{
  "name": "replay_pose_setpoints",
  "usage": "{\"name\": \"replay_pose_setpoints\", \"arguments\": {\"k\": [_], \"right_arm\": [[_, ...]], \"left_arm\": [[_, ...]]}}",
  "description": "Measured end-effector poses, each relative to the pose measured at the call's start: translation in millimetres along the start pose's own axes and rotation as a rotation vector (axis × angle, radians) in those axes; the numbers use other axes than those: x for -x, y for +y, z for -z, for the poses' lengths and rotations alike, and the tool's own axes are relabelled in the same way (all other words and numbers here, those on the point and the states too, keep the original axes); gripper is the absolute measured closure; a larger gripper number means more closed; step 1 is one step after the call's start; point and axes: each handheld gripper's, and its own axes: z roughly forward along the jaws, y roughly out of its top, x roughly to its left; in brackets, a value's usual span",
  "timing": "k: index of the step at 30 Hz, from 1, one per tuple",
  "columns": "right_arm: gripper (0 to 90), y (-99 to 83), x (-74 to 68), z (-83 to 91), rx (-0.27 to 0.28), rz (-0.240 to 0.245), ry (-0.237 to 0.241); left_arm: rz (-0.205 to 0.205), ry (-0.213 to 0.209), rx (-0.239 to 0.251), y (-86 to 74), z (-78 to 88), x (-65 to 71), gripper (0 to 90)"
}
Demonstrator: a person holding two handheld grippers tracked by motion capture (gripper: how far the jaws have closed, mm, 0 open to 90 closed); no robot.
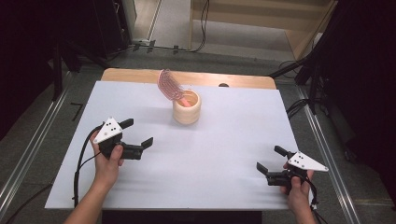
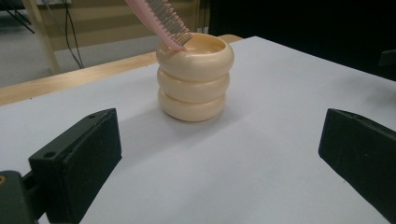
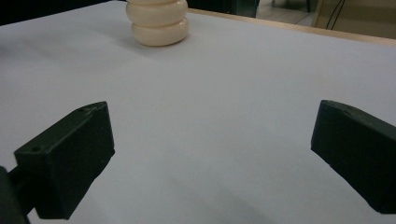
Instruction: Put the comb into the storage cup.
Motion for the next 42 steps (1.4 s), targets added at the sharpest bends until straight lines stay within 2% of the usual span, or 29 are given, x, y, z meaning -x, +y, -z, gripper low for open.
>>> {"name": "replay_pose_setpoints", "arguments": {"k": [18,34,42], "right_arm": [[0.0,-0.2,-0.7,-1.2,-0.007,0.002,-0.007],[0.0,-0.2,-1.0,-1.7,-0.012,0.000,-0.012],[0.0,-0.2,-1.5,-3.0,-0.016,0.004,-0.019]], "left_arm": [[-0.002,0.035,-0.035,-24.7,19.4,-4.7,0.0],[0.013,0.092,-0.060,-48.9,55.7,-14.3,0.0],[0.031,0.117,-0.053,-58.9,74.8,-19.9,0.0]]}}
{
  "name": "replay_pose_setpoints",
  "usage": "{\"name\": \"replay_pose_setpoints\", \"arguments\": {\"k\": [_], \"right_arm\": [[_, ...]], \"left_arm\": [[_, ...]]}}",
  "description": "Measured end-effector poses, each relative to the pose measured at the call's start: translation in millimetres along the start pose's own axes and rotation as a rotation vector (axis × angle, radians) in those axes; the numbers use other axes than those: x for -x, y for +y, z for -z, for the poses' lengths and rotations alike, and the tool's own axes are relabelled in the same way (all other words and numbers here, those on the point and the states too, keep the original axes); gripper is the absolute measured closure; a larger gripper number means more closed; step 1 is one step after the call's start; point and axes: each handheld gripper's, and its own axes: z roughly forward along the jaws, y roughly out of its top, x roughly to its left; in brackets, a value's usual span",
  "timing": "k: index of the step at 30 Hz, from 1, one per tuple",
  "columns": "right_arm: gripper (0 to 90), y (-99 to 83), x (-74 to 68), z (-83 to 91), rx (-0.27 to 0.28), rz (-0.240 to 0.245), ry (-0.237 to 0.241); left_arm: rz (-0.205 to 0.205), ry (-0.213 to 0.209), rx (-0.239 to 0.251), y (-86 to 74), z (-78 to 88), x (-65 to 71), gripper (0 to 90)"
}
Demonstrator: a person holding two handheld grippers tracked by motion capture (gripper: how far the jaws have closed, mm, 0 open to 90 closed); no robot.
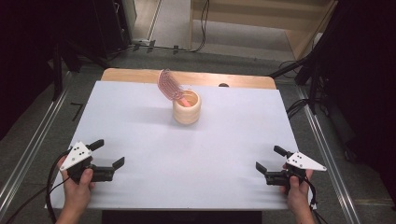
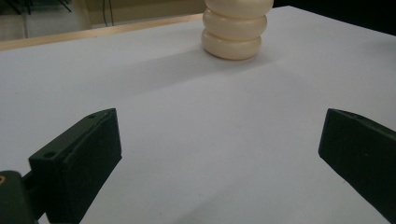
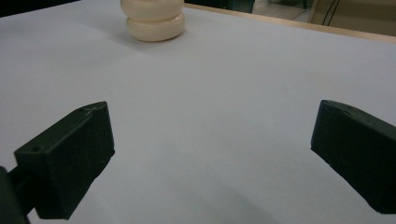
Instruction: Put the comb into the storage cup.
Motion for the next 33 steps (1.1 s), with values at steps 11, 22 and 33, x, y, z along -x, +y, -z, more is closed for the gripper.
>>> {"name": "replay_pose_setpoints", "arguments": {"k": [11,22,33], "right_arm": [[0.0,-0.1,0.0,-0.2,-0.004,-0.005,-0.007],[0.0,-0.2,-0.9,-1.8,-0.016,0.014,-0.007],[0.0,-0.3,-1.5,-4.0,-0.031,0.022,-0.010]], "left_arm": [[0.049,0.053,0.020,-11.1,18.4,-16.9,0.0],[0.092,0.088,0.025,-18.9,27.5,-31.1,0.0],[0.104,0.096,0.005,-22.7,24.0,-33.6,0.0]]}}
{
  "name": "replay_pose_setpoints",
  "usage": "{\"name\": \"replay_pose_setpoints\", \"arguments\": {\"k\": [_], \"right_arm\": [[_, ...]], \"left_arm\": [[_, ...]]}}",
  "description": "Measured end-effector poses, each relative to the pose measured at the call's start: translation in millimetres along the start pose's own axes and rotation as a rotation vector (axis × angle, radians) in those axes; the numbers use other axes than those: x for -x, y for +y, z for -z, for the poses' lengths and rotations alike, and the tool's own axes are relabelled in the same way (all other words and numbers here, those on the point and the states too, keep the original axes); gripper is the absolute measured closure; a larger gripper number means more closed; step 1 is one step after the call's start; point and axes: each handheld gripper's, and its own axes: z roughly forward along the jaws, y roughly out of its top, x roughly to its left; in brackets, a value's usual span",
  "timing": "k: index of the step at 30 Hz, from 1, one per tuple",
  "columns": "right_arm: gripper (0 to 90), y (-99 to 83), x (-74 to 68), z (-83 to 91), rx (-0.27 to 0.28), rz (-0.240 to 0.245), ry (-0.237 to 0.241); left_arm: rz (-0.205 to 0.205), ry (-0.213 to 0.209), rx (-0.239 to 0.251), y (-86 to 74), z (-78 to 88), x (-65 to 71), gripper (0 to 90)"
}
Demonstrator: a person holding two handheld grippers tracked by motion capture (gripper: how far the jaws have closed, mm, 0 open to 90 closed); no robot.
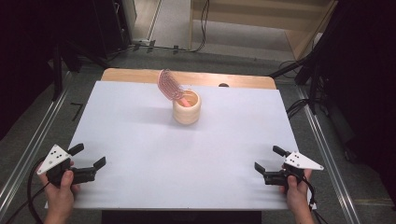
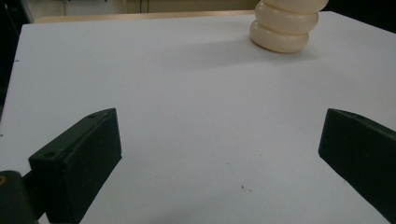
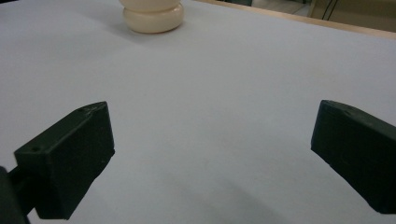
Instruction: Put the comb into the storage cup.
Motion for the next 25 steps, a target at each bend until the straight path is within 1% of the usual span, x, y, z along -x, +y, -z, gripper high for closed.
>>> {"name": "replay_pose_setpoints", "arguments": {"k": [2,5,9,11,18,21,25], "right_arm": [[0.0,-0.1,-0.6,-0.8,-0.002,0.005,0.001],[0.0,-0.1,-1.3,-1.3,-0.008,0.007,-0.001],[0.0,-0.2,-0.7,-1.9,-0.008,0.003,-0.006],[0.0,-0.2,-0.7,-2.4,-0.009,0.004,-0.008],[0.0,0.0,-0.9,-3.5,-0.015,-0.001,-0.018],[0.0,0.1,-0.9,-3.7,-0.018,-0.002,-0.022],[0.0,0.1,-0.7,-4.0,-0.016,-0.002,-0.023]], "left_arm": [[0.010,-0.004,0.008,-1.1,-0.7,-1.3,0.0],[0.017,0.004,0.021,-2.0,-0.1,-1.2,0.0],[-0.005,0.005,0.015,-2.3,-0.9,0.7,0.0],[-0.009,0.004,0.014,-2.4,-0.9,1.6,0.0],[0.005,-0.003,0.024,-3.3,0.3,0.1,0.0],[-0.002,0.000,0.017,-3.4,-0.8,0.5,0.0],[-0.012,0.010,-0.005,-2.9,-3.3,2.2,0.0]]}}
